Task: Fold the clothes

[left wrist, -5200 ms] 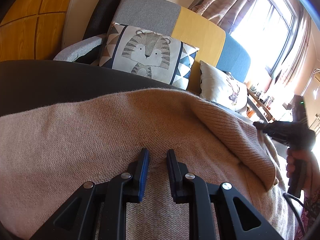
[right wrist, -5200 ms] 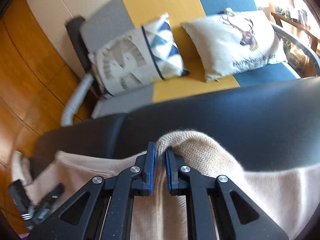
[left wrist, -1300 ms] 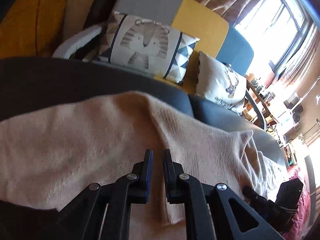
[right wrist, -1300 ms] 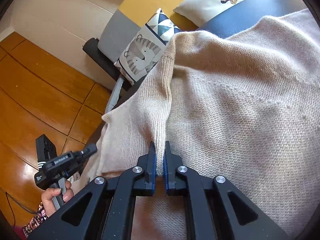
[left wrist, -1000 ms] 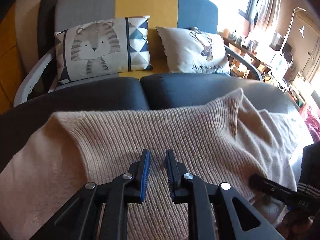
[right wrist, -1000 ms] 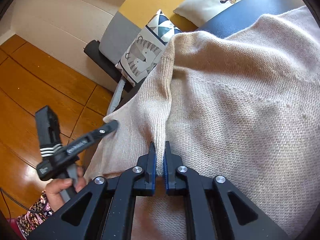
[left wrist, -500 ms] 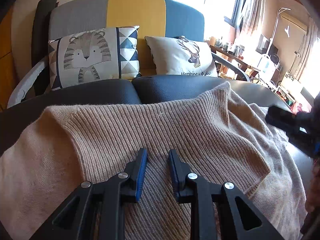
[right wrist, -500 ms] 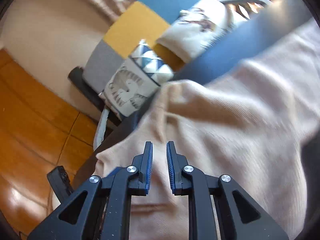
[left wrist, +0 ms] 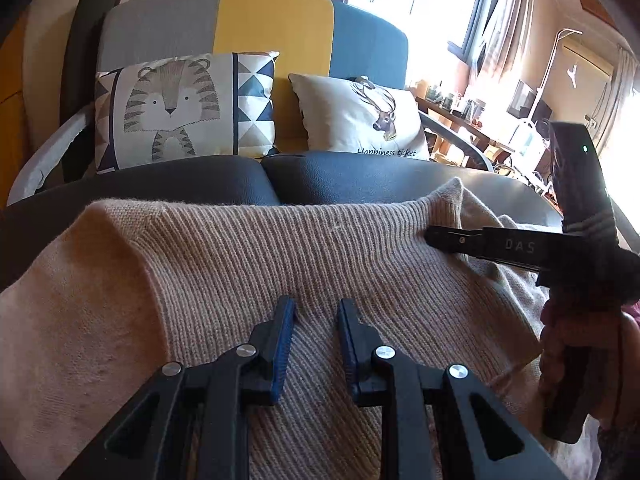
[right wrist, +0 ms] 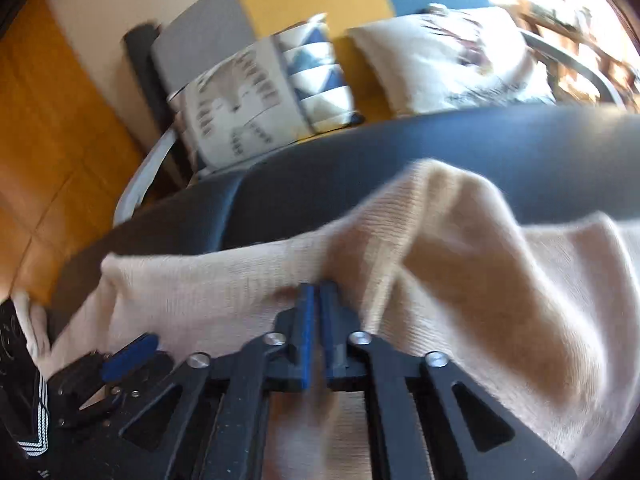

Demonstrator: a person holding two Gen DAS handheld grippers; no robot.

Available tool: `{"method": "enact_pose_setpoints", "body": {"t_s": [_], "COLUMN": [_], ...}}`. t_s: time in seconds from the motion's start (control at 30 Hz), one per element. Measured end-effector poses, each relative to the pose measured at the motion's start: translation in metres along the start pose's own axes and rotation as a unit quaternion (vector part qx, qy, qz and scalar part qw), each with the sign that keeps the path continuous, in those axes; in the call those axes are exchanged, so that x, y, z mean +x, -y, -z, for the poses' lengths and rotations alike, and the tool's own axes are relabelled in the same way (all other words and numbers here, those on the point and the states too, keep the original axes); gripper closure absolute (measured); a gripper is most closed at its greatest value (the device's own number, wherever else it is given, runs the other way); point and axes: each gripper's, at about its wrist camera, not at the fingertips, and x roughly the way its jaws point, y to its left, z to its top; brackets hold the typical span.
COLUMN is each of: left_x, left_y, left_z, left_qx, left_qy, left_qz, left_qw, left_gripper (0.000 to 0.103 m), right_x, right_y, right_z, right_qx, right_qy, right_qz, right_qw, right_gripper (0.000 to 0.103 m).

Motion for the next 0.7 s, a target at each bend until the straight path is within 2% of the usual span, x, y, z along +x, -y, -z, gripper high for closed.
{"method": "enact_pose_setpoints", "body": {"t_s": [0.07, 0.23, 0.27, 0.37, 0.43, 0.5, 0.53, 0.57, 0.67, 0.7], "left_x": [0.000, 0.000, 0.001, 0.001, 0.001, 0.001, 0.001, 0.001, 0.002, 0.002], "left_y": [0.000, 0.001, 0.001, 0.002, 0.002, 0.002, 0.002, 0.002, 0.002, 0.002], "left_z": [0.000, 0.002, 0.002, 0.002, 0.003, 0.003, 0.003, 0.003, 0.003, 0.003], "left_qx": [0.000, 0.002, 0.003, 0.007, 0.006, 0.007, 0.007, 0.007, 0.008, 0.008], "left_qy": [0.000, 0.002, 0.003, 0.003, 0.003, 0.004, 0.004, 0.004, 0.004, 0.005], "left_qz": [0.001, -0.001, -0.003, -0.006, -0.007, -0.007, -0.007, -0.007, -0.007, -0.007], "left_qw": [1.0000, 1.0000, 1.0000, 1.0000, 1.0000, 0.9999, 0.9999, 0.9999, 0.9999, 0.9999], "left_gripper": [0.081, 0.081, 0.081, 0.081, 0.081, 0.081, 0.081, 0.081, 0.081, 0.081], "right_x": [0.001, -0.004, -0.006, -0.021, -0.014, 0.002, 0.010, 0.012, 0.008, 0.006], "right_y": [0.015, 0.008, 0.006, -0.006, -0.015, -0.010, 0.000, 0.012, 0.039, 0.039], "right_z": [0.006, -0.002, -0.005, -0.012, -0.017, -0.020, -0.016, -0.012, -0.004, -0.004], "right_qx": [0.022, 0.021, 0.022, -0.003, -0.040, -0.045, -0.034, -0.014, 0.046, 0.055], "right_qy": [0.007, 0.000, -0.002, 0.037, 0.027, -0.002, -0.014, -0.009, 0.005, 0.003], "right_qz": [0.009, 0.014, 0.014, -0.020, 0.000, 0.039, 0.069, 0.063, 0.034, 0.039], "right_qw": [1.000, 1.000, 1.000, 0.999, 0.999, 0.998, 0.997, 0.998, 0.998, 0.998], "right_gripper": [0.103, 0.103, 0.098, 0.097, 0.096, 0.096, 0.096, 0.101, 0.103, 0.103]}}
